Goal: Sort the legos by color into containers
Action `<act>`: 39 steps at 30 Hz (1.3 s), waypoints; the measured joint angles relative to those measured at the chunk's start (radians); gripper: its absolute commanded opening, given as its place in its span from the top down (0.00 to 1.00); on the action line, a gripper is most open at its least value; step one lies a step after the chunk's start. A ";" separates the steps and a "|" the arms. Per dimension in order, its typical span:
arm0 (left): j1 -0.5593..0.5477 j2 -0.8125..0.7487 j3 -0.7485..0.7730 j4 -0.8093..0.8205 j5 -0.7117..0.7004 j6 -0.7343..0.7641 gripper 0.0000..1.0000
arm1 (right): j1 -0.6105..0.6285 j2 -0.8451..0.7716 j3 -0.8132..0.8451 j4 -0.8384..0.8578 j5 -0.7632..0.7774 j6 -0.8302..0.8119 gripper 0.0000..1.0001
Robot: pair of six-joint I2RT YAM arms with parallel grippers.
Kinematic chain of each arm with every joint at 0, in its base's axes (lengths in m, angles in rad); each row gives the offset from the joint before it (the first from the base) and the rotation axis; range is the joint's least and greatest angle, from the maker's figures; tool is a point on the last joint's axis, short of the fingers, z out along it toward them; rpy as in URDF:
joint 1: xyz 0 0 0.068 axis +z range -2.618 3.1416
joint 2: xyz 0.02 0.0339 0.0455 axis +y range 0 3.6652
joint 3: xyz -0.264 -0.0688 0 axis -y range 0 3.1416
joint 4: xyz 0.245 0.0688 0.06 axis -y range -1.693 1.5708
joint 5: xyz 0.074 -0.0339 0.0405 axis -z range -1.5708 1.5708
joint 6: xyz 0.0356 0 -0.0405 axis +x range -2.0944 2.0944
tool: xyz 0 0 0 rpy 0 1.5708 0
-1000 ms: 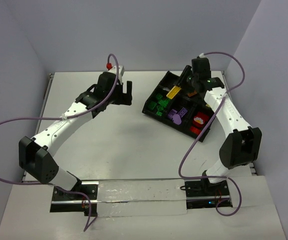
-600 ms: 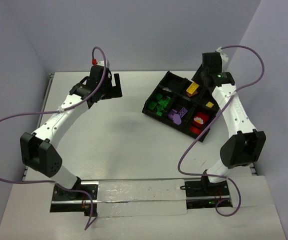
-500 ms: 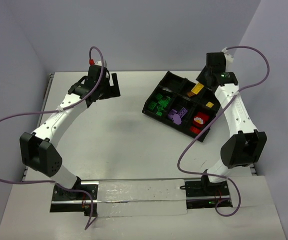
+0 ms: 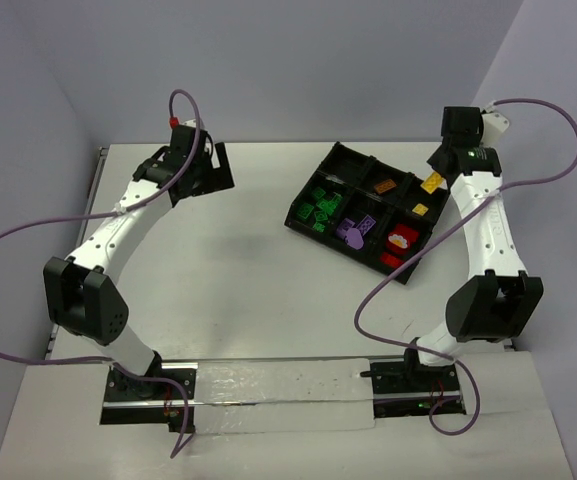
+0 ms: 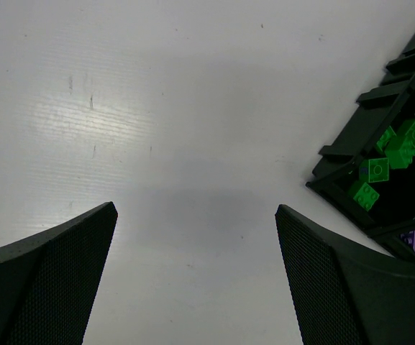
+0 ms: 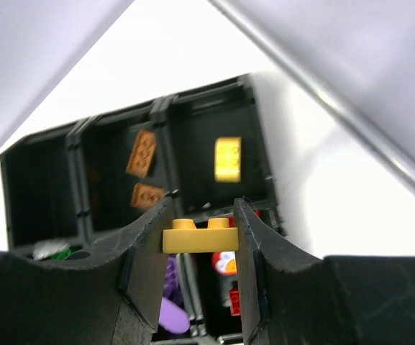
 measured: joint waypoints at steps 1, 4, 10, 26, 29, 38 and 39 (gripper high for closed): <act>0.003 0.001 0.003 -0.002 0.000 0.000 0.01 | -0.009 -0.003 -0.001 -0.003 0.008 0.000 1.00; 0.015 0.003 0.011 -0.008 0.000 0.000 0.01 | -0.041 -0.003 -0.001 -0.006 0.015 0.000 1.00; 0.024 0.014 0.026 -0.020 0.000 0.001 0.01 | -0.111 0.036 0.011 -0.013 -0.019 0.006 1.00; 0.026 0.014 0.026 -0.027 -0.010 0.012 0.01 | -0.124 0.341 0.051 0.014 -0.119 0.045 0.87; 0.028 0.014 0.026 -0.027 -0.011 0.012 0.01 | -0.125 0.357 0.078 0.023 -0.122 0.045 0.89; 0.028 0.014 0.025 -0.029 -0.014 0.012 0.01 | -0.128 0.412 0.135 0.037 -0.133 0.040 0.21; 0.028 0.014 0.024 -0.030 -0.015 0.013 0.01 | -0.129 0.424 0.143 0.033 -0.135 0.040 0.18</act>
